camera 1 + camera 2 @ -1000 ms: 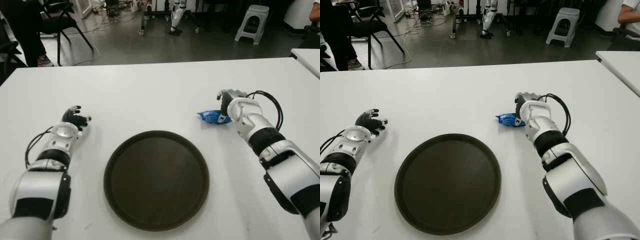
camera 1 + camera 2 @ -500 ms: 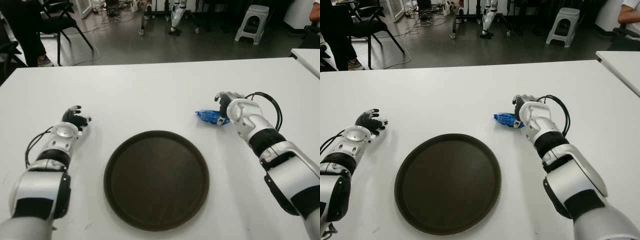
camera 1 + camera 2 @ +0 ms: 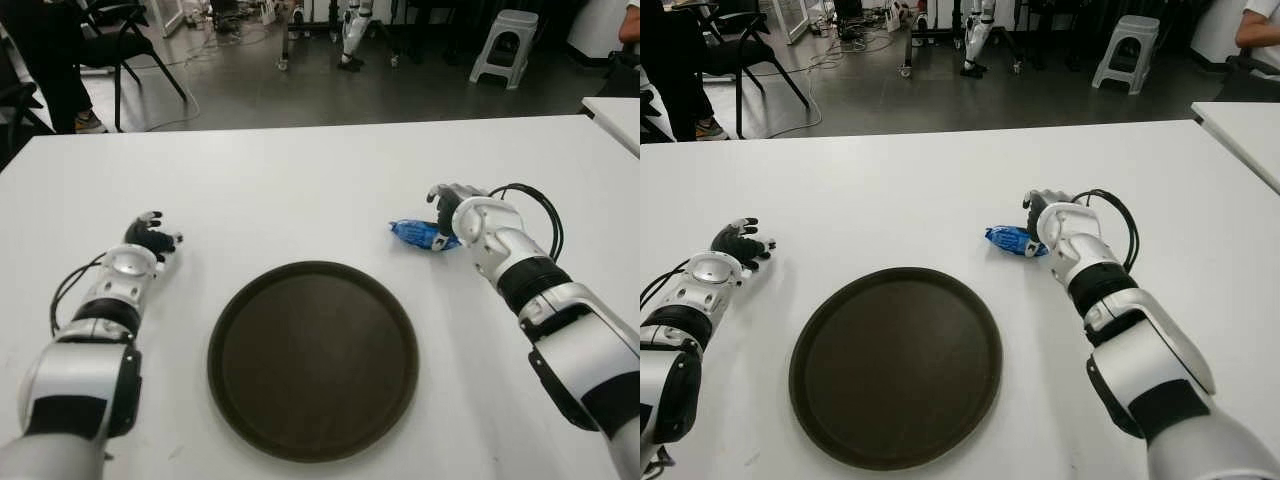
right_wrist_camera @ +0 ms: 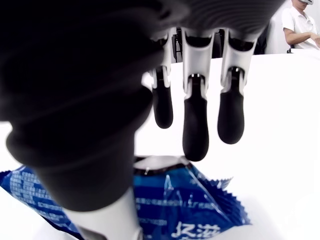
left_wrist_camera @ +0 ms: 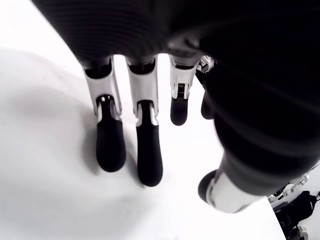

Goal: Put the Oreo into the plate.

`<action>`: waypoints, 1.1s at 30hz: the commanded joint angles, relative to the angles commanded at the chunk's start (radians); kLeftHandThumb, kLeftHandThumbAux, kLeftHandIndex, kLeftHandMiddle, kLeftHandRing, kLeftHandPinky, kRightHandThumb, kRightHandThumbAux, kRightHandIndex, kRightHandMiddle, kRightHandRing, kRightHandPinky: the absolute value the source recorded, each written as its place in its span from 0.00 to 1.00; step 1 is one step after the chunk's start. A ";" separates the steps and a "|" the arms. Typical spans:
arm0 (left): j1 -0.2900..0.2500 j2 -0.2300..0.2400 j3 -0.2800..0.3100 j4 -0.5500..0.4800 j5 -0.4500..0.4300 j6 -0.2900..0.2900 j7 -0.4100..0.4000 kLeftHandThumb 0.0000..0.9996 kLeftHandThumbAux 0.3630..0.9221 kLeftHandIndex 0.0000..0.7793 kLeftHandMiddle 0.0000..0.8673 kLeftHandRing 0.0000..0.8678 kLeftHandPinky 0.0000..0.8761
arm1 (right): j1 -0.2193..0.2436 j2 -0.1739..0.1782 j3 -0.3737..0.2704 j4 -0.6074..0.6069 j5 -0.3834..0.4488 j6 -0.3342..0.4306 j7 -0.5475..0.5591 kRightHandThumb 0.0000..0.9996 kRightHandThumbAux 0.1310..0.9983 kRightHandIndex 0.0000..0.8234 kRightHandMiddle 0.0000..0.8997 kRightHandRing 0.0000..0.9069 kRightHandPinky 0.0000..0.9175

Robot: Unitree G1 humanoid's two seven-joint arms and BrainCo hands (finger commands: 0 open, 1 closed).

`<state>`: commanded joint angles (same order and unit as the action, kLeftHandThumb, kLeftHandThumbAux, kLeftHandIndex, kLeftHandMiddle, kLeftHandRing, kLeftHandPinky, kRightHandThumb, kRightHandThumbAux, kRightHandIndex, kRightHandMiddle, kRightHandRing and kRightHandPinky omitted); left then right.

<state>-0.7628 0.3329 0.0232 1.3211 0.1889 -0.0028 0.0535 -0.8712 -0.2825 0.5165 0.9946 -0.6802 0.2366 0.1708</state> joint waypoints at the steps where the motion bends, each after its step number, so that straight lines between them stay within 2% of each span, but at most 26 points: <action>1: 0.000 0.000 -0.001 0.000 0.000 0.000 0.000 0.16 0.81 0.10 0.13 0.16 0.18 | 0.000 0.000 0.000 0.000 -0.001 0.000 0.001 0.00 0.98 0.31 0.70 0.73 0.74; 8: 0.000 0.000 -0.007 0.000 0.007 0.003 0.011 0.20 0.77 0.12 0.15 0.18 0.19 | 0.000 0.001 0.003 0.007 -0.005 -0.007 0.001 0.00 0.99 0.31 0.72 0.75 0.77; 29: 0.002 0.002 -0.012 0.002 0.014 0.000 0.020 0.19 0.72 0.13 0.17 0.20 0.23 | 0.000 0.011 0.001 0.024 -0.004 -0.011 -0.014 0.00 0.97 0.36 0.69 0.72 0.73; 33: 0.001 0.002 -0.016 0.001 0.017 0.005 0.018 0.17 0.72 0.12 0.17 0.20 0.22 | -0.001 0.015 -0.004 0.031 0.000 -0.012 -0.019 0.00 0.97 0.33 0.68 0.71 0.73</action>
<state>-0.7620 0.3349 0.0073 1.3225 0.2057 0.0026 0.0714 -0.8719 -0.2675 0.5126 1.0252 -0.6798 0.2247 0.1514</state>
